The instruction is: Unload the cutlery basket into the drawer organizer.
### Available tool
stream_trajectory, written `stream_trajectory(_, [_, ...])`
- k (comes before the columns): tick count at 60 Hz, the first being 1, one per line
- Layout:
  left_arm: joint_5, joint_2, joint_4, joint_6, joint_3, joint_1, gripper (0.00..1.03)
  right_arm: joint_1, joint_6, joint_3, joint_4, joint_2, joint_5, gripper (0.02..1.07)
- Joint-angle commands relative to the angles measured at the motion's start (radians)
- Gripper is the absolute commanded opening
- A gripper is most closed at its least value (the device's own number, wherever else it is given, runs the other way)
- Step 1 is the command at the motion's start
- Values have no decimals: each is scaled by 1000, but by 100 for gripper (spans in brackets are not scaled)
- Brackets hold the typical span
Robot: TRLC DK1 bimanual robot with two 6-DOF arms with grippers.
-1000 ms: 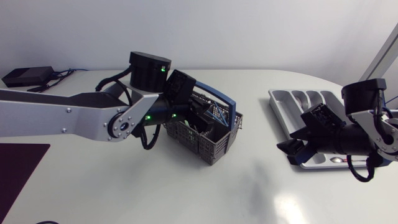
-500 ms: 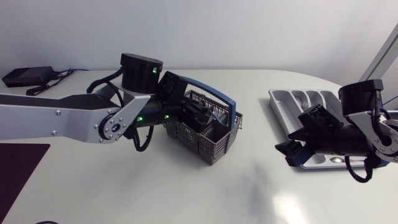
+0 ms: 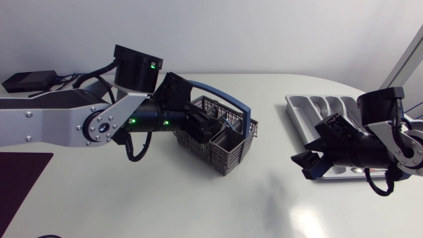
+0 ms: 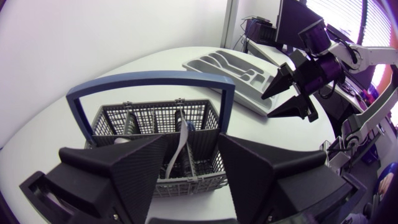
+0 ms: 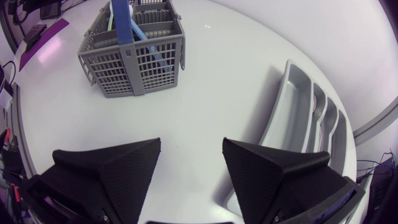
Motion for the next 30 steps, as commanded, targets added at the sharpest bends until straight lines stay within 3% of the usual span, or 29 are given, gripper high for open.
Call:
stream_trajectory(1, [14, 50, -7, 46, 28, -21, 58, 10, -6, -32, 9, 3, 14, 75])
stream_trajectory(14, [0, 146, 7, 118, 58, -21, 58, 10, -7, -43, 19, 5, 18, 75])
stream_trajectory(30, [-34, 202, 101, 124, 60, -22, 51, 10, -9, -53, 41, 22, 20, 75])
